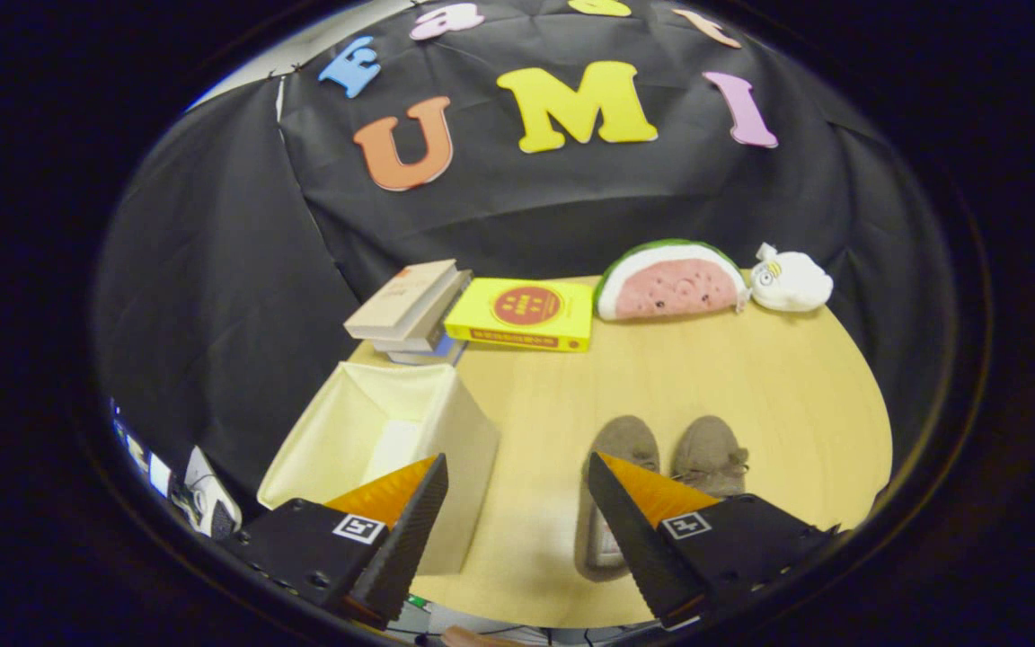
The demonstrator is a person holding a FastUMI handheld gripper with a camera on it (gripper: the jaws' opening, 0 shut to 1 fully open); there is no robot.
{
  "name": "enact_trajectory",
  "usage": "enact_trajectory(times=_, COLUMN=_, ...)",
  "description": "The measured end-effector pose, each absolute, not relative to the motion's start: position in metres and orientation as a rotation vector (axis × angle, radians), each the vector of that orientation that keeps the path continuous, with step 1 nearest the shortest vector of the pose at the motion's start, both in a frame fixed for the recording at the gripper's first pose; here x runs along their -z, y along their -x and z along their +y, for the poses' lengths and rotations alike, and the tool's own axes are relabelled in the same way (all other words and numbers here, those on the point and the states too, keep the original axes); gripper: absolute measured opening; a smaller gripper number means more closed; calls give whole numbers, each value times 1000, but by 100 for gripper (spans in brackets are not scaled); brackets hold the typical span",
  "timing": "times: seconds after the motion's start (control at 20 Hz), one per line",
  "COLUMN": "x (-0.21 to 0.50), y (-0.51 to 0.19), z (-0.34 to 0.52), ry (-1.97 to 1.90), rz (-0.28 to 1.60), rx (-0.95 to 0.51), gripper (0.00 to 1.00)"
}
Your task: Open the storage box then place both shoes into the box .Put the left shoe in first, then the right shoe, with the right side of both shoes facing outward in a uniform manner.
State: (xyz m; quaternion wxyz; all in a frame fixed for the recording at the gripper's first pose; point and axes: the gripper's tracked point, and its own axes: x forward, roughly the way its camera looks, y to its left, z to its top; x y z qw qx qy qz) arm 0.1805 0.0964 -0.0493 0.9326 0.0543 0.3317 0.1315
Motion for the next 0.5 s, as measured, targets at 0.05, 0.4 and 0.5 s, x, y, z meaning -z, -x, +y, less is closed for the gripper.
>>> enact_trajectory(times=0.05, x=59, y=-181, z=83, ry=-101, rz=705, rx=-252, gripper=96)
enact_trajectory(times=0.4, x=134, y=-190, z=25, ry=-64, rz=885, rx=-166, gripper=93)
enact_trajectory(times=0.5, x=154, y=-192, z=21, ry=-64, rz=940, rx=-168, gripper=87)
